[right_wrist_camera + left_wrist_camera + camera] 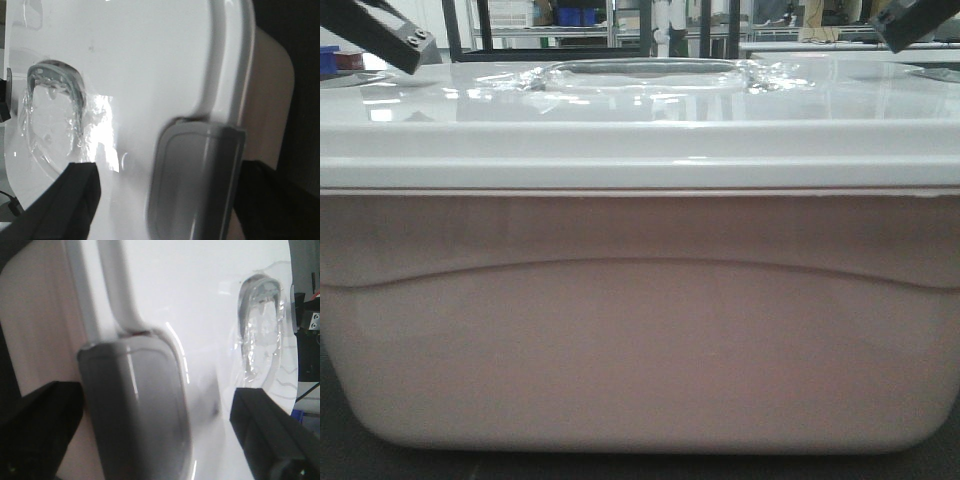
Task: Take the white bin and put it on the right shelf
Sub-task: 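Move both grippers to the bin's opposite short ends, then close both grippers on the bin's end rims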
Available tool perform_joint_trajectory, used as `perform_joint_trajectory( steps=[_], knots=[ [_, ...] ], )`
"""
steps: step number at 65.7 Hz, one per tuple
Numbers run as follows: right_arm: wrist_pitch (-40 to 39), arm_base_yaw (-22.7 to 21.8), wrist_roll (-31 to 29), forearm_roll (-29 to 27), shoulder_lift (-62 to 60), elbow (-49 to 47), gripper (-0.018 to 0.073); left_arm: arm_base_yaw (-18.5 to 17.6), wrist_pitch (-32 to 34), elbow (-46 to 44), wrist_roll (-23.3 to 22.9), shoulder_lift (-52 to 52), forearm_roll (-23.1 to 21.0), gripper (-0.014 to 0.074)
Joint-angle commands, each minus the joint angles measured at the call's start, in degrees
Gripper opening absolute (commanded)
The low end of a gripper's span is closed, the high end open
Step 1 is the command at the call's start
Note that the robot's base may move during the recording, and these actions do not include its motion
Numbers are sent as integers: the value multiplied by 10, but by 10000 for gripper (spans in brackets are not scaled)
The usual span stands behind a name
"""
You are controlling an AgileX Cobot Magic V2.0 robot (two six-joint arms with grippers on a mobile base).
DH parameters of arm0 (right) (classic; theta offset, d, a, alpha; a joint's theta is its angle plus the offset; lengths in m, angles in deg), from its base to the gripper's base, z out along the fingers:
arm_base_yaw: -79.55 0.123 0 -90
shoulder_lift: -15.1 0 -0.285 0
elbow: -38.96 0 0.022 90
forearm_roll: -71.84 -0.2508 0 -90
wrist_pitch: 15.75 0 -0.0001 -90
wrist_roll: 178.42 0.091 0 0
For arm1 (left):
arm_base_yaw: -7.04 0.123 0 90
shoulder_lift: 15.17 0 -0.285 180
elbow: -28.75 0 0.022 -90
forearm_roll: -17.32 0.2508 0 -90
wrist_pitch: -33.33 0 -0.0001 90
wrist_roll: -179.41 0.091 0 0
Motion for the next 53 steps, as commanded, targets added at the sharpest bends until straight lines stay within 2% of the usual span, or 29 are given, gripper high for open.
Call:
perform_joint_trajectory(
  steps=[1,17,35,53],
  knots=[
    [74,1,-8,-35,-11,-14,622,-4,-67,-13,-5,16,-54,493],
    [74,1,-8,-35,-11,-14,618,-4,-65,-13,-5,16,-62,493],
    [74,1,-8,-35,-11,-14,422,-4,-62,-13,-5,16,-62,493],
    [74,1,-8,-35,-11,-14,405,-4,-67,-13,-5,16,-62,493]
  ],
)
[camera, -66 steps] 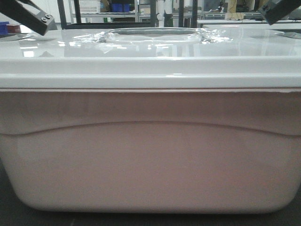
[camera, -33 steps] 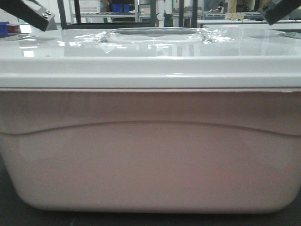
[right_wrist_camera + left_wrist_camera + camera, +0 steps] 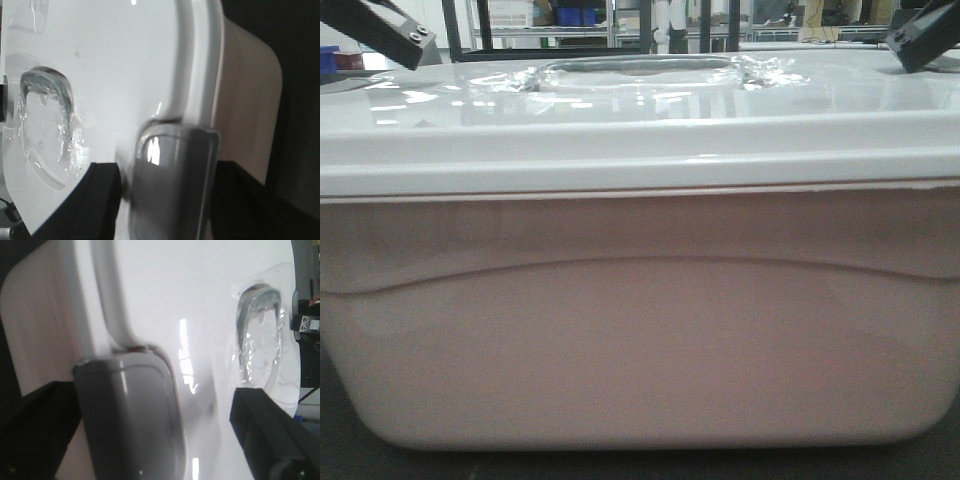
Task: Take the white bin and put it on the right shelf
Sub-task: 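Close both grippers on the bin's end rims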
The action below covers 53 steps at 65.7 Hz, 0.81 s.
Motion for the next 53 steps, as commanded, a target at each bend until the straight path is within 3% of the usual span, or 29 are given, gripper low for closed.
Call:
perform_joint_trajectory(
  steps=[1,12,30,53],
  knots=[
    [80,1,-9,-40,-12,-14,405,-4,-74,-13,-4,16,-55,493],
    [80,8,-11,-40,-12,-14,405,-4,-75,-13,-4,16,-55,461],
    [66,28,-11,-40,-12,-14,405,-4,-80,-13,-4,16,-55,304],
    [48,28,-11,-40,-12,-14,405,-4,-80,-13,-4,16,-55,295]
  ],
)
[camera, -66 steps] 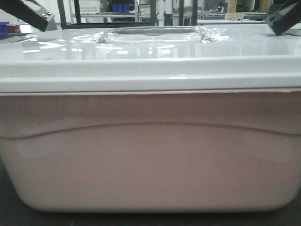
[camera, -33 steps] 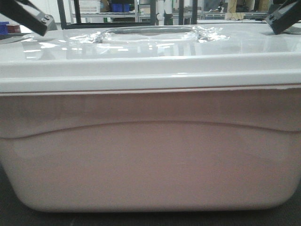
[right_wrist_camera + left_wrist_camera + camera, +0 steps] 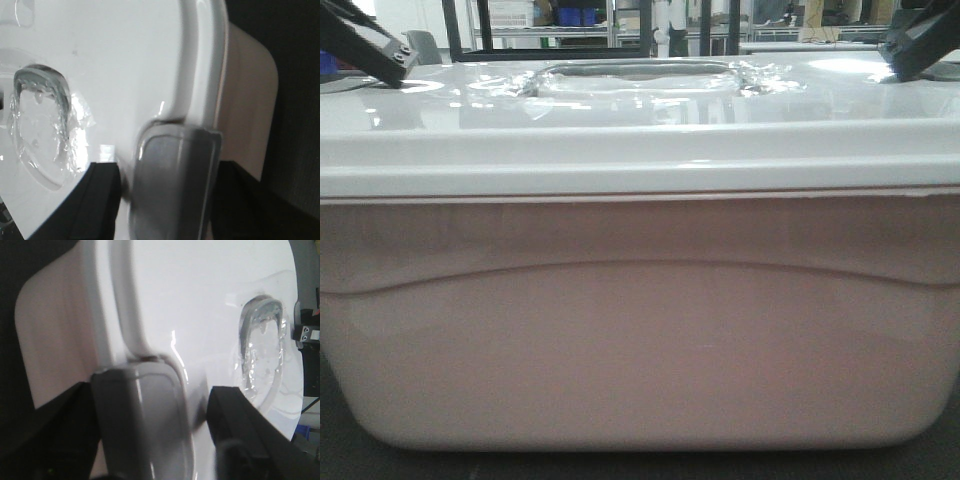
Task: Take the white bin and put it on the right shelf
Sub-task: 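Close both grippers on the bin's end rims, then lift the white bin off the table with both grippers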
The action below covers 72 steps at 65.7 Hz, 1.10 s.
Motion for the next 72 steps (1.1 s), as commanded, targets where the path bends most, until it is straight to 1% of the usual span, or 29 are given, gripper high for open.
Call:
perform_joint_trajectory(
  steps=[1,10,22,27,35,43,58,72],
  knots=[
    [64,9,-14,-49,-12,-14,405,-9,-88,-12,-3,15,-60,295],
    [63,9,-14,-52,-12,-14,405,-9,-88,-12,-3,15,-60,295],
    [70,9,-15,-71,-12,-14,405,-9,-88,-14,-3,18,-60,295],
    [75,9,-33,-80,-13,-15,405,-9,-88,-15,-3,24,-71,295],
    [92,9,-65,-87,-15,-25,401,-9,-88,-21,-3,45,-81,295],
    [95,9,-67,-89,-19,-43,399,-9,-88,-37,-3,72,-81,295],
    [95,9,-67,-93,-33,-90,337,-9,-88,-47,-3,130,-80,295],
    [95,9,-67,-96,-38,-103,335,-9,-88,-47,-3,161,-80,295]
  ],
)
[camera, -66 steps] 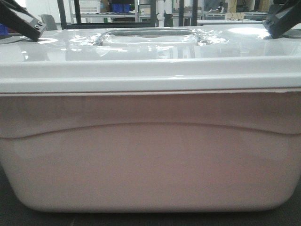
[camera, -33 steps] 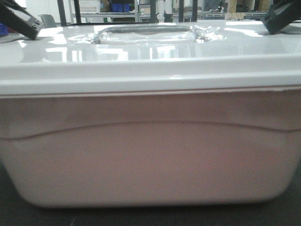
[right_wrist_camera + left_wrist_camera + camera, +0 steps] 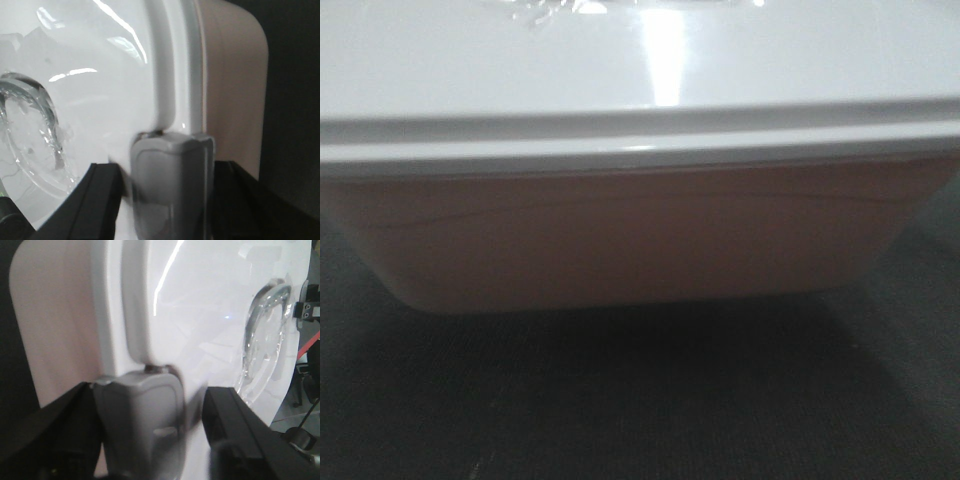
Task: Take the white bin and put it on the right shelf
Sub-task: 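Lift the white bin off the table with both grippers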
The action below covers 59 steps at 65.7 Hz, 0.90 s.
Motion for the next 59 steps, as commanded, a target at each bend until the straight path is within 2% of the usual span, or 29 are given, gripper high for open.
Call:
perform_joint_trajectory(
  steps=[1,38,59],
  knots=[
    [87,9,-9,-78,-20,-21,335,-10,-104,-23,1,27,-100,295],
    [87,9,-9,-79,-54,-21,335,-10,-64,-23,1,35,-103,295],
    [63,9,5,-87,-79,-21,335,-10,-34,-23,6,36,-122,295]
  ],
)
